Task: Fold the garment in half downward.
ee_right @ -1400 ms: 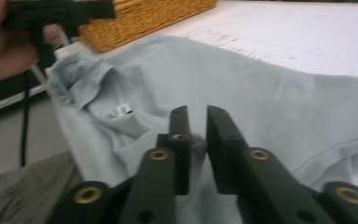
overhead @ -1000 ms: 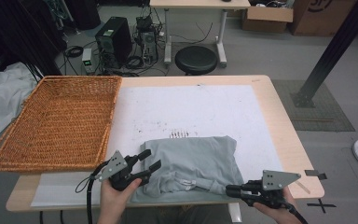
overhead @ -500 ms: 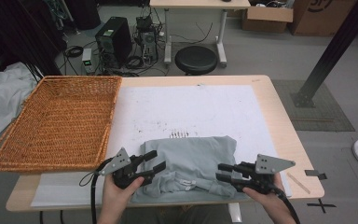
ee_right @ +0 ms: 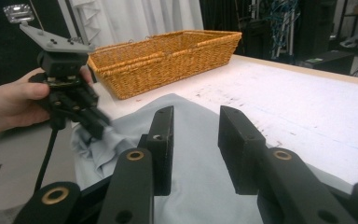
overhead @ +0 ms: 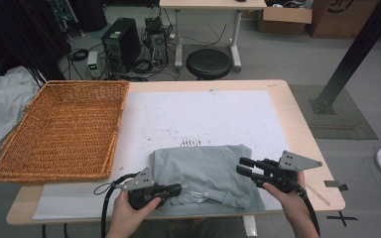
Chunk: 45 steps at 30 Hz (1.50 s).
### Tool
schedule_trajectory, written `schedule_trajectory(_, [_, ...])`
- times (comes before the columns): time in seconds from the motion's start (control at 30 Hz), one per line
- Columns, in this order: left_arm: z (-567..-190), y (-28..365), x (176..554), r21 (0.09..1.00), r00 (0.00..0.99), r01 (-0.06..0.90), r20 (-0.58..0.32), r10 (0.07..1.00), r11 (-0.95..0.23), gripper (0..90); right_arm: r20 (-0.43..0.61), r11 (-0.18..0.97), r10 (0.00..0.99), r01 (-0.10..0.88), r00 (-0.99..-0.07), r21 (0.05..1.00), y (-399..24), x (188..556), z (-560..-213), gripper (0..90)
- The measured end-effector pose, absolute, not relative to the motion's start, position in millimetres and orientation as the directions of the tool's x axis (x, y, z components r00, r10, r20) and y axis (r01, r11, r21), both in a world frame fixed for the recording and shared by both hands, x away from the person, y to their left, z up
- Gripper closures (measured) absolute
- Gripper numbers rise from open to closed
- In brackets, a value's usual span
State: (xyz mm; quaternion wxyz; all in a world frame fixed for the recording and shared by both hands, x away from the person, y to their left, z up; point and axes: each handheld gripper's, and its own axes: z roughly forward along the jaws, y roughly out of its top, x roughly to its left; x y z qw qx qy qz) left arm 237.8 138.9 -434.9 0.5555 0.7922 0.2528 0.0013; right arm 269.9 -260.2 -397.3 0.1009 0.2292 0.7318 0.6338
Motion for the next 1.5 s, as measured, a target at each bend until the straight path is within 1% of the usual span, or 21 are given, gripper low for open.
schedule_trajectory(0.1, [-432, 145, 233, 0.882, 0.911, 0.374, -0.291, 0.292, -0.287, 86.6, 0.144, 0.086, 0.469, 0.207, -0.872, 0.975, -265, 269, -397, 67.6])
schedule_trajectory(0.2, [-432, 154, 227, 0.897, 0.938, 0.334, -0.285, 0.199, -0.29, 85.5, 0.141, 0.087, 0.471, 0.205, -0.871, 0.975, -269, 269, -397, 67.6])
schedule_trajectory(0.23, [-432, 157, 226, 0.899, 0.943, 0.328, -0.295, 0.151, -0.289, 85.1, 0.141, 0.087, 0.473, 0.206, -0.87, 0.975, -271, 269, -397, 67.6])
schedule_trajectory(0.27, [-432, 159, 224, 0.905, 0.947, 0.32, -0.3, 0.115, -0.279, 82.2, 0.141, 0.087, 0.475, 0.206, -0.869, 0.975, -272, 269, -397, 67.5])
schedule_trajectory(0.33, [-431, 161, 223, 0.914, 0.95, 0.312, -0.303, 0.076, -0.259, 73.9, 0.143, 0.085, 0.473, 0.207, -0.869, 0.975, -273, 269, -397, 67.5])
schedule_trajectory(0.4, [-428, 161, 223, 0.925, 0.951, 0.309, -0.303, 0.064, -0.22, 66.6, 0.149, 0.087, 0.468, 0.213, -0.871, 0.973, -273, 269, -398, 67.2])
schedule_trajectory(0.43, [-426, 161, 225, 0.93, 0.95, 0.312, -0.303, 0.073, -0.194, 64.1, 0.15, 0.088, 0.466, 0.214, -0.872, 0.973, -272, 269, -398, 67.1])
schedule_trajectory(0.47, [-424, 161, 227, 0.936, 0.95, 0.309, -0.294, 0.109, -0.167, 61.3, 0.15, 0.087, 0.463, 0.213, -0.873, 0.973, -272, 269, -398, 67.0])
schedule_trajectory(0.53, [-419, 160, 235, 0.941, 0.935, 0.312, -0.279, 0.22, -0.133, 52.9, 0.153, 0.082, 0.465, 0.215, -0.872, 0.973, -270, 270, -398, 66.7])
schedule_trajectory(0.6, [-415, 158, 246, 0.948, 0.911, 0.298, -0.249, 0.329, -0.108, 51.4, 0.157, 0.078, 0.472, 0.218, -0.868, 0.973, -268, 273, -398, 66.4])
schedule_trajectory(0.67, [-412, 155, 258, 0.954, 0.873, 0.292, -0.237, 0.425, -0.069, 45.2, 0.16, 0.074, 0.477, 0.221, -0.864, 0.972, -267, 276, -398, 66.3])
schedule_trajectory(0.77, [-409, 153, 275, 0.959, 0.815, 0.282, -0.242, 0.527, 0.005, 42.2, 0.167, 0.071, 0.484, 0.228, -0.859, 0.971, -264, 283, -397, 65.6])
schedule_trajectory(0.8, [-409, 153, 281, 0.963, 0.791, 0.27, -0.236, 0.564, 0.024, 39.0, 0.169, 0.069, 0.487, 0.231, -0.857, 0.97, -263, 285, -397, 65.4])
schedule_trajectory(0.83, [-408, 152, 285, 0.964, 0.764, 0.264, -0.23, 0.603, 0.034, 35.5, 0.171, 0.067, 0.49, 0.232, -0.855, 0.97, -263, 287, -397, 65.5])
schedule_trajectory(0.9, [-407, 150, 293, 0.966, 0.717, 0.254, -0.216, 0.662, 0.04, 32.7, 0.174, 0.059, 0.502, 0.234, -0.847, 0.97, -262, 292, -398, 65.5])
schedule_trajectory(0.93, [-407, 148, 296, 0.969, 0.702, 0.246, -0.204, 0.682, 0.037, 28.6, 0.175, 0.056, 0.51, 0.236, -0.842, 0.97, -262, 294, -398, 65.2])
schedule_trajectory(0.97, [-406, 147, 299, 0.971, 0.689, 0.239, -0.192, 0.699, 0.031, 26.8, 0.176, 0.054, 0.516, 0.237, -0.838, 0.97, -262, 296, -398, 64.8])
schedule_trajectory(1.07, [-408, 142, 306, 0.976, 0.664, 0.219, -0.149, 0.732, 0.0, 24.7, 0.177, 0.059, 0.527, 0.244, -0.831, 0.968, -260, 301, -401, 62.2])
schedule_trajectory(1.13, [-411, 141, 310, 0.975, 0.65, 0.224, -0.148, 0.745, -0.001, 22.3, 0.178, 0.075, 0.526, 0.253, -0.832, 0.964, -257, 304, -405, 59.0])
schedule_trajectory(1.27, [-414, 141, 315, 0.975, 0.63, 0.222, -0.139, 0.764, -0.006, 21.4, 0.173, 0.096, 0.5, 0.253, -0.848, 0.963, -249, 303, -414, 55.7])
schedule_trajectory(1.5, [-414, 144, 312, 0.977, 0.617, 0.212, -0.144, 0.773, 0.012, 21.4, 0.115, 0.181, 0.462, 0.221, -0.879, 0.958, -234, 288, -427, 42.9])
